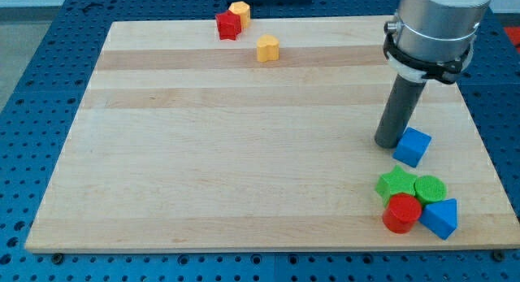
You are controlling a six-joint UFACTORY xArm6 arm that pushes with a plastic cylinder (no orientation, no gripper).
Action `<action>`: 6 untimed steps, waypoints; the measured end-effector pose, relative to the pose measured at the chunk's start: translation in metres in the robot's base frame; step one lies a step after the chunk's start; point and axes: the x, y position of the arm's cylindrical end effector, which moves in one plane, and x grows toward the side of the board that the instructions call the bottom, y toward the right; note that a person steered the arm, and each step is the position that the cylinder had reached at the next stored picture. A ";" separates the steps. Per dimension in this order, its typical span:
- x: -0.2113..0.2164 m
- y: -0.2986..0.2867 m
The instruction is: Slide the blue cube closer to the green circle
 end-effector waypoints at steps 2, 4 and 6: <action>-0.028 0.005; 0.005 0.039; 0.013 0.042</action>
